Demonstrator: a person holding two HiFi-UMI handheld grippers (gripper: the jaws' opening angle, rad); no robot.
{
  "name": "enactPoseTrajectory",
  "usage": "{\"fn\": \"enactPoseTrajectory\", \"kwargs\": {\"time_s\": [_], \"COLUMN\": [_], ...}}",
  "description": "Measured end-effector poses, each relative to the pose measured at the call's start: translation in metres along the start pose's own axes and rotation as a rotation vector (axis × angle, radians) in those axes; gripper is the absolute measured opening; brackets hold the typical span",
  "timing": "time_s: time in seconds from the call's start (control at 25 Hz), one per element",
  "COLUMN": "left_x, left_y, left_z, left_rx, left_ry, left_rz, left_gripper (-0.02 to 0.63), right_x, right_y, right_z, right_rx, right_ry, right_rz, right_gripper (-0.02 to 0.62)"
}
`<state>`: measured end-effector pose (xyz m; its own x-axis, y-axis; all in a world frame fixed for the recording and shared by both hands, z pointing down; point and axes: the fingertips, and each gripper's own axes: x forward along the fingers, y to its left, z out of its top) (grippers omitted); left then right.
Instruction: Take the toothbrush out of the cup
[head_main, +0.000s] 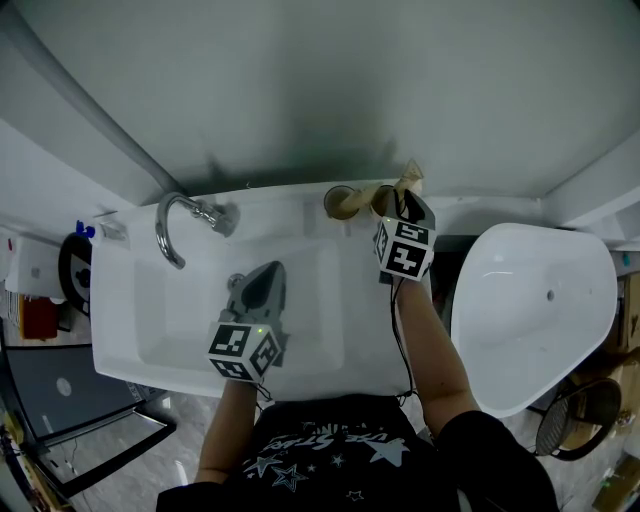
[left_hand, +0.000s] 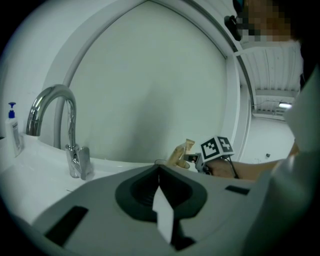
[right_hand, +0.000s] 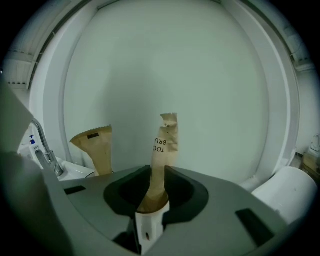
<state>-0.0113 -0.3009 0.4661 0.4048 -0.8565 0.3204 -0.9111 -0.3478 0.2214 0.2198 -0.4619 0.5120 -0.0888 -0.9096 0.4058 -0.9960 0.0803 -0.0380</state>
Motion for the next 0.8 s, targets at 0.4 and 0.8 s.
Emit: {"fn": "enactPoseTrajectory", "kwargs": {"time_s": [0.4,0.8], "left_x": [-0.006,-0.007], "left_y": [0.011,0.014], "left_z": [0.000,-0.003], "left_rx": [-0.017,-0.029], "left_ry": [-0.001,0.006], "left_rz": [0.000,-0.003], "left_gripper": [0.018,0.018], "right_x": [0.000,0.001], "right_y": [0.005,-0.008], "right_z": [-0.001,0.004], "right_rx": [0.001,0.048], "right_ry": [0.017,-0.032], "right_rz": [-0.008,-0.010], "right_gripper": [0.040,0.207]}}
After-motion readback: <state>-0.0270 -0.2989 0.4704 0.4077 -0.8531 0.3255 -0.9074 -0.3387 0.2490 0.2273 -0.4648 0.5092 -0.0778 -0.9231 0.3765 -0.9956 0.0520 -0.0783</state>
